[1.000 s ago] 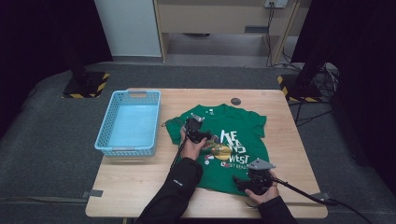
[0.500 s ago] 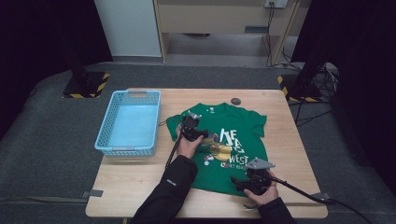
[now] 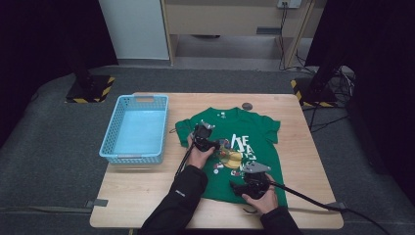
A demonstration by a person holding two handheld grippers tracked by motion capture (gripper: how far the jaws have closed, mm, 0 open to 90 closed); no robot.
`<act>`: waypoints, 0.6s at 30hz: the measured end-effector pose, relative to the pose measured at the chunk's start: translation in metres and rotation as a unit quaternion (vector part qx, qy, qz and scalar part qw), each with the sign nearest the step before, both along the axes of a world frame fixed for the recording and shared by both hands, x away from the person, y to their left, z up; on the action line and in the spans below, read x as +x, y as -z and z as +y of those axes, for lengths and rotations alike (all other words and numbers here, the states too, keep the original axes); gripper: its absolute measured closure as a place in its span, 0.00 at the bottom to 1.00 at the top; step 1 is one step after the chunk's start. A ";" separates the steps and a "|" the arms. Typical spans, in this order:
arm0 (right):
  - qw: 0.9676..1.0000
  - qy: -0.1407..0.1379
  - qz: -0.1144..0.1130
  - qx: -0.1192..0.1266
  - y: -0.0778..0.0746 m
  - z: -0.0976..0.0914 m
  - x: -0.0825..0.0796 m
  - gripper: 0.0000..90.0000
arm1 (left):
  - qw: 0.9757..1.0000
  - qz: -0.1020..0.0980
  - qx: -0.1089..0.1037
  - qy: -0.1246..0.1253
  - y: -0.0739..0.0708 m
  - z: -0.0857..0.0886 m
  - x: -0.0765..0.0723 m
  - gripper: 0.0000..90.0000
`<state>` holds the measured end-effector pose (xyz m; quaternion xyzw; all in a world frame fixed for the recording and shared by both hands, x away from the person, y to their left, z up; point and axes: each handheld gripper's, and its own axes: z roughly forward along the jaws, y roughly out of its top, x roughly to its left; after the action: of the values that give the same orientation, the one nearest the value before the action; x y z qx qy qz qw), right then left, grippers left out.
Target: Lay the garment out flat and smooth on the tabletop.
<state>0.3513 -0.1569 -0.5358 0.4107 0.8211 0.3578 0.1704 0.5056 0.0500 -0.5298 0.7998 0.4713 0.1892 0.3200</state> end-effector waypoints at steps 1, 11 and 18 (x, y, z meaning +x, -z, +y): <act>1.000 -0.018 0.002 -0.001 -0.001 0.000 -0.004 0.16 | 1.000 0.000 0.002 -0.003 0.000 0.000 0.003 0.26; 0.999 -0.047 -0.002 0.003 -0.012 -0.004 -0.018 0.14 | 1.000 -0.011 -0.019 0.012 -0.020 0.018 -0.024 0.27; 0.998 -0.010 -0.036 0.049 -0.047 -0.023 0.003 0.14 | 0.999 -0.043 -0.015 0.019 -0.039 0.041 -0.078 0.25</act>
<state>0.3541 -0.1803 -0.4891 0.3970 0.7998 0.4143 0.1760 0.4275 0.0914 -0.4908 0.7951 0.4439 0.2107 0.3554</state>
